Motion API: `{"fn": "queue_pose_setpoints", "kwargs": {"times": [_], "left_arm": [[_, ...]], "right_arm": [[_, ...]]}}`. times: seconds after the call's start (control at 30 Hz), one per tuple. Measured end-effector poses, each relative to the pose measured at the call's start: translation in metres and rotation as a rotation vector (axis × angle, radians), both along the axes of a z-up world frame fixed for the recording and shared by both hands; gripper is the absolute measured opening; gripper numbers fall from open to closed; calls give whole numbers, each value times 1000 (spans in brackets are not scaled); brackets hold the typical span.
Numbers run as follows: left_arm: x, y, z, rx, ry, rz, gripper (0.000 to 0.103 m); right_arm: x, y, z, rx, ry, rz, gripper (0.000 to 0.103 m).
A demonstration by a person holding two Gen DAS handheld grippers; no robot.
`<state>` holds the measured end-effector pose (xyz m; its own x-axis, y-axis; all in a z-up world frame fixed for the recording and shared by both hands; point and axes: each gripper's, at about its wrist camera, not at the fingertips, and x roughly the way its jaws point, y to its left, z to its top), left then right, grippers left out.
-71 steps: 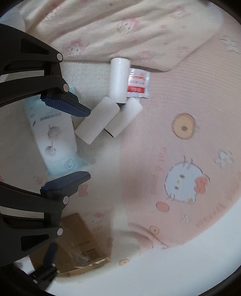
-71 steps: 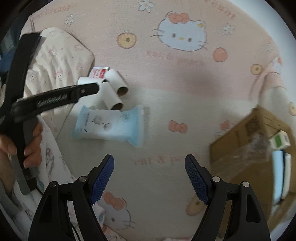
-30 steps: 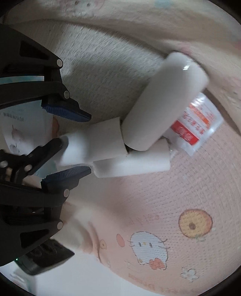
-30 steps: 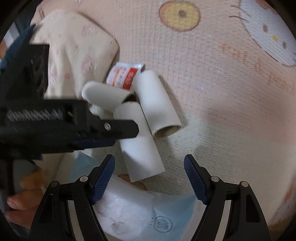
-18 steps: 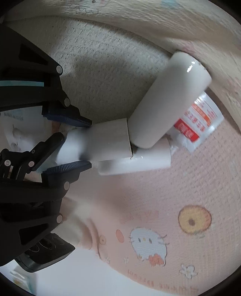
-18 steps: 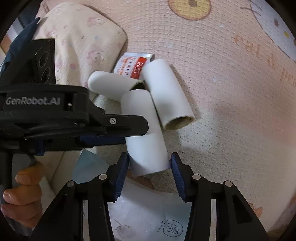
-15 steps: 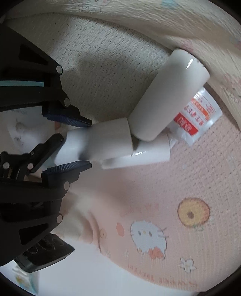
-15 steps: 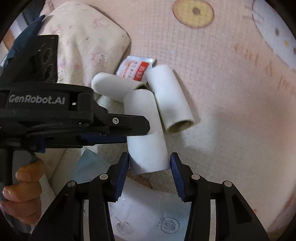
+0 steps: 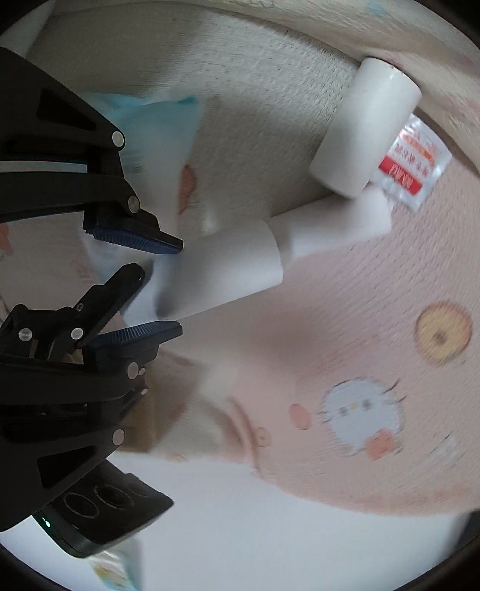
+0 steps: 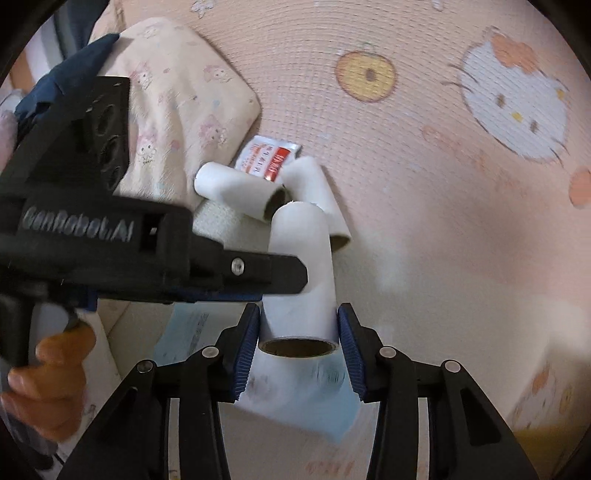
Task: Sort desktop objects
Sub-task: 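Close the right gripper on a white paper roll and lift it, then carry the held white roll with the right gripper to the cardboard box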
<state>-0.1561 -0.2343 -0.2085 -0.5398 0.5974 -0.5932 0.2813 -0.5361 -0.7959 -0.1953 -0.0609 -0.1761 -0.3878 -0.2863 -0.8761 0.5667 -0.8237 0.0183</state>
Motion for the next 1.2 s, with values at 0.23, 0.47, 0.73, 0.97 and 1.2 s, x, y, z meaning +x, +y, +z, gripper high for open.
{"fn": "queue_pose_setpoints", "kwargs": {"times": [0.23,0.47,0.73,0.97,1.2], "left_arm": [[15,30,13,-102,34,-110,41],[41,49,15,-141,40,-113,41],[40,45,8,-238,-29,-76,50],[39,17,-11,-5,-46,16,56],[30,30,-8,14,0,-7,63]], "right_arm": [[31,19,1,-35,29,-92,41],[49,44,2,-168,-27,-182,41],[64,56,-11,-181,-88,-196,41],[63,71,-14,-227,-111,-225,41],[58,73,-23,-220,-126,-237,41]]}}
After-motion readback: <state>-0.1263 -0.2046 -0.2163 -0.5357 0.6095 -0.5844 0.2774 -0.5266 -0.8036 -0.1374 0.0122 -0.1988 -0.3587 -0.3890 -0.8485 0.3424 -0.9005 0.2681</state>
